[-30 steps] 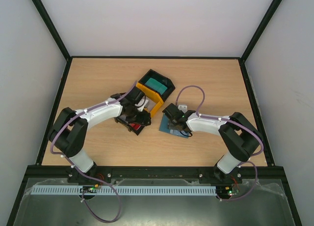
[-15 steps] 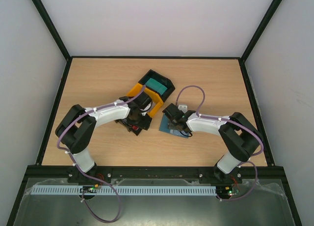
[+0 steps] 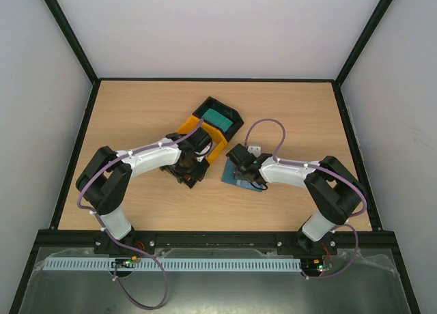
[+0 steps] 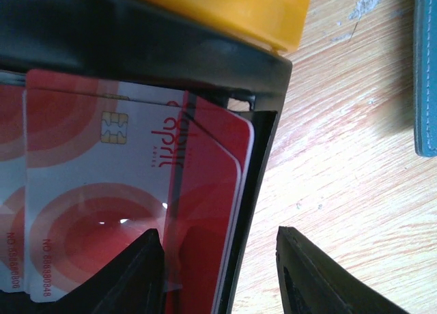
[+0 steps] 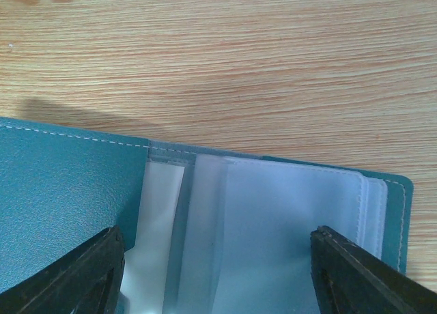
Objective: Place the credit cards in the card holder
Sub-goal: Pick up the credit card from the storage box.
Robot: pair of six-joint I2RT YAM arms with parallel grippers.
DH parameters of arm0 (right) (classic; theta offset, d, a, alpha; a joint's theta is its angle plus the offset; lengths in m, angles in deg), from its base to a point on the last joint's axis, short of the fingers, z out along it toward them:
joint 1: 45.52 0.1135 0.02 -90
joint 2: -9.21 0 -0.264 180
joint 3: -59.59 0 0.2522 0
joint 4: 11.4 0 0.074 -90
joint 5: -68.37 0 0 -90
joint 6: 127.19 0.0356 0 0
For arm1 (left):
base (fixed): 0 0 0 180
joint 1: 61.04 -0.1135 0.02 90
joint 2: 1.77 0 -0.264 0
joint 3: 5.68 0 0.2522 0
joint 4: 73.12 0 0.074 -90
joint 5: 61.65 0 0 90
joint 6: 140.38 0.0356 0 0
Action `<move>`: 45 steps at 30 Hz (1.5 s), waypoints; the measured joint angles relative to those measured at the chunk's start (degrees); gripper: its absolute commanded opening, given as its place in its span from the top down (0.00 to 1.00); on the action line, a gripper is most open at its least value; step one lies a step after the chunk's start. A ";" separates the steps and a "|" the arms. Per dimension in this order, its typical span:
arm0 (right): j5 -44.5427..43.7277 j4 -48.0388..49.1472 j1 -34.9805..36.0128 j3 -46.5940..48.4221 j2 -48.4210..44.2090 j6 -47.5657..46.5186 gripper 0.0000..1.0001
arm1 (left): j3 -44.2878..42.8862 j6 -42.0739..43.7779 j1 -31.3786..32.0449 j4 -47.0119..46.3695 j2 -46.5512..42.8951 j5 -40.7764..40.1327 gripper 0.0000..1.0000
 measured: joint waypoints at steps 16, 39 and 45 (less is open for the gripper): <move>0.00 0.04 0.00 -0.04 -0.04 0.00 0.27 | -1.46 -0.22 0.00 2.56 -1.11 -1.99 0.58; 0.09 0.20 0.00 -0.20 -0.28 0.00 0.26 | -1.77 -0.33 0.00 3.93 -2.51 -6.88 0.98; 0.70 0.33 -0.07 -0.35 -0.92 0.02 0.24 | -1.84 -0.48 -0.37 4.28 -5.33 -7.50 0.98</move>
